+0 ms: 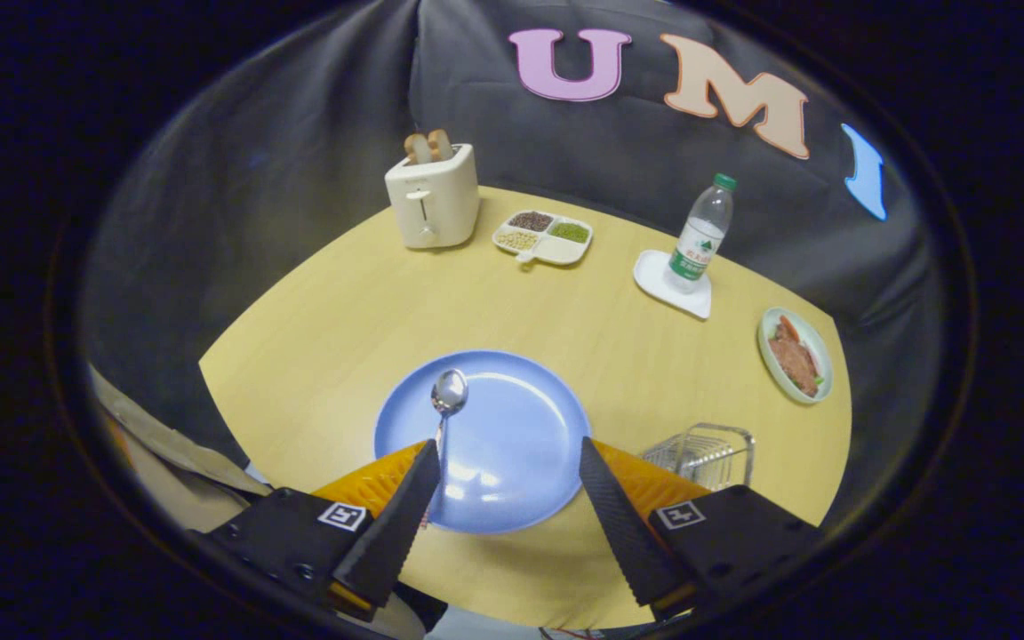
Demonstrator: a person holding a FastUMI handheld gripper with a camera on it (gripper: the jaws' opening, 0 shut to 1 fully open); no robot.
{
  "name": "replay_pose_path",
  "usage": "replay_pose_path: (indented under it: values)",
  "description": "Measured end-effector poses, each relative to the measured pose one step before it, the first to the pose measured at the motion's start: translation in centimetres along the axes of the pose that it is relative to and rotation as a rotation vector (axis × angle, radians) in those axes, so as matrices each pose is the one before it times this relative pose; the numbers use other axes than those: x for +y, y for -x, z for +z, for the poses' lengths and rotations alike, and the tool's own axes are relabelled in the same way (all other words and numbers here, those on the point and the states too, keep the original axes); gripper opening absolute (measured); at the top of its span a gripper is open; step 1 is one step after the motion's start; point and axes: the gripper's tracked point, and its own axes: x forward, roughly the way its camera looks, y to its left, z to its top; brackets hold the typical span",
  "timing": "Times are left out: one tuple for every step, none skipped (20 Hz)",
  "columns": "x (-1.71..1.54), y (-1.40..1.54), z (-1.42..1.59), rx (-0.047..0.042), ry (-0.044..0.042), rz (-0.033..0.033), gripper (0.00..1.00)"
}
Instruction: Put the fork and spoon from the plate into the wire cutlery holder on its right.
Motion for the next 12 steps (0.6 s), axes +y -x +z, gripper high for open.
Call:
replay_pose_path:
  values:
    - [0.638, -0.41, -0.588, 0.00377, -0.00455, 0.00149, 1.0]
    - [0.439, -0.526, -0.484, 0.00996, -0.00337, 0.00204, 1.0]
    - [0.547, -0.72, -0.688, 0.01347, -0.00282, 0.00312, 1.0]
    - [0.468, -0.458, -0.476, 0.00857, -0.00334, 0.00481, 1.0]
    - [0.415, -0.444, -0.292, 0.00567, -0.00184, 0.00741, 1.0]
    - [0.414, -0.372, -0.095, 0.00254, -0.00052, 0.00452, 1.0]
    - [0.316, -0.331, -0.185, 0.00264, 0.00108, 0.00118, 1.0]
    - [0.326, -0.394, -0.229, 0.00721, 0.00176, 0.00269, 1.0]
    - [0.356, -0.458, -0.351, 0.00941, 0.00032, 0.0034, 1.0]
    - [0.336, -0.345, -0.207, 0.00831, 0.00089, 0.00425, 1.0]
    - [0.185, -0.379, -0.172, 0.00791, 0.00241, 0.00142, 1.0]
    - [0.139, -0.375, -0.201, 0.00872, 0.00452, -0.00234, 1.0]
